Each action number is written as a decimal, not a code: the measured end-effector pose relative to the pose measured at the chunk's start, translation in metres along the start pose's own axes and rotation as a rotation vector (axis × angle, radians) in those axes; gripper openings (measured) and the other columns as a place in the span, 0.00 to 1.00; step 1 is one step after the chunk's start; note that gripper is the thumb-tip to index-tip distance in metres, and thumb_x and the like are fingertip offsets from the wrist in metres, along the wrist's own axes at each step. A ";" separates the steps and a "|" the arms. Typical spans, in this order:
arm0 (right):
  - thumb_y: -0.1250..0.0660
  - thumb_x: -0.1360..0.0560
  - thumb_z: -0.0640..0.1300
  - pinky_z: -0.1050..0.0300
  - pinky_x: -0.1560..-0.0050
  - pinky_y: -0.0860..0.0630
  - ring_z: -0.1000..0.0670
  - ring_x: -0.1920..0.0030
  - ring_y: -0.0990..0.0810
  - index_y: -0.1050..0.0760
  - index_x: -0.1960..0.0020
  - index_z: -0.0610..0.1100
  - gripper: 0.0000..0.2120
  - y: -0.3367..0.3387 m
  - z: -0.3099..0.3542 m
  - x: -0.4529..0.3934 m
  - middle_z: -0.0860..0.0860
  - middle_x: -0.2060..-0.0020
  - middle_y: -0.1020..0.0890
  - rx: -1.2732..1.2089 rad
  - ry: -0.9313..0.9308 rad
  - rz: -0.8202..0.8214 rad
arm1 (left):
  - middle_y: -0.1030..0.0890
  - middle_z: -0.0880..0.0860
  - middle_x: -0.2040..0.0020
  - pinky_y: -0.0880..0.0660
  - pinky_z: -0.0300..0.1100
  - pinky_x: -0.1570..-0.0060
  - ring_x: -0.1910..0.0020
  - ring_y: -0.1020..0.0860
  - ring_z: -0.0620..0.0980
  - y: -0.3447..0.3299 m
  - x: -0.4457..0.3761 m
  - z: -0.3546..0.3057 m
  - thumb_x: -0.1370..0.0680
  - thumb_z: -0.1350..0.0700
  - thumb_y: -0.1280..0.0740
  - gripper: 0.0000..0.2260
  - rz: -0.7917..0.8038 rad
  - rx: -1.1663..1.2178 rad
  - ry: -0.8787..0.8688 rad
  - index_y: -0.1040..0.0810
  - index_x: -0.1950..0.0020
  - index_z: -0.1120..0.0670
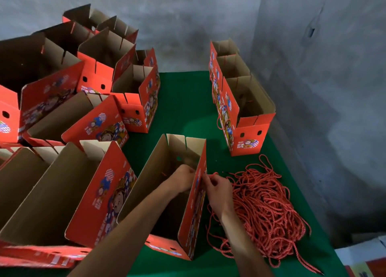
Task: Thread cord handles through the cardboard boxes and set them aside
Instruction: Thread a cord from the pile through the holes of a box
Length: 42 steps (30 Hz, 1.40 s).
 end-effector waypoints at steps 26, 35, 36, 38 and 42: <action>0.42 0.18 0.32 0.63 0.79 0.35 0.55 0.79 0.32 0.31 0.62 0.42 0.15 0.160 -0.086 -0.043 0.50 0.69 0.28 -0.920 -0.729 -0.704 | 0.18 0.54 0.38 0.22 0.58 0.37 0.39 0.18 0.54 -0.001 0.060 0.013 0.17 0.42 0.38 0.20 0.245 0.119 0.096 0.30 0.29 0.49; 0.30 0.20 0.40 0.68 0.79 0.35 0.60 0.78 0.30 0.18 0.45 0.39 0.06 0.166 -0.089 -0.026 0.49 0.52 0.15 -0.672 -0.616 -0.490 | 0.13 0.55 0.46 0.27 0.57 0.32 0.45 0.16 0.57 0.019 0.052 0.031 0.19 0.41 0.38 0.16 0.096 0.225 0.182 0.22 0.39 0.50; 0.27 0.22 0.40 0.68 0.74 0.27 0.60 0.73 0.25 0.18 0.47 0.38 0.07 0.159 -0.082 -0.022 0.46 0.50 0.14 -0.650 -0.577 -0.431 | 0.13 0.55 0.47 0.26 0.58 0.32 0.45 0.15 0.57 0.021 0.051 0.034 0.20 0.39 0.37 0.18 0.091 0.237 0.189 0.22 0.38 0.50; 0.25 0.25 0.40 0.56 0.53 0.18 0.52 0.60 0.19 0.17 0.48 0.38 0.08 0.140 -0.062 -0.009 0.43 0.49 0.14 -0.616 -0.500 -0.296 | 0.13 0.56 0.48 0.24 0.57 0.34 0.47 0.14 0.58 0.028 0.049 0.040 0.21 0.39 0.35 0.21 0.076 0.272 0.197 0.21 0.37 0.52; 0.23 0.30 0.46 0.62 0.68 0.27 0.52 0.65 0.24 0.16 0.50 0.38 0.13 0.087 -0.020 0.027 0.45 0.58 0.16 -0.529 -0.351 0.011 | 0.13 0.59 0.49 0.20 0.55 0.42 0.50 0.14 0.59 0.042 0.047 0.044 0.22 0.42 0.32 0.20 0.041 0.342 0.205 0.18 0.38 0.54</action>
Point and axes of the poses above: each hand's wrist, its own x-axis away from the middle knuckle, its own y-axis out of the back of the hand, z = x × y, the point moved 1 cm from there along -x, towards the middle knuckle
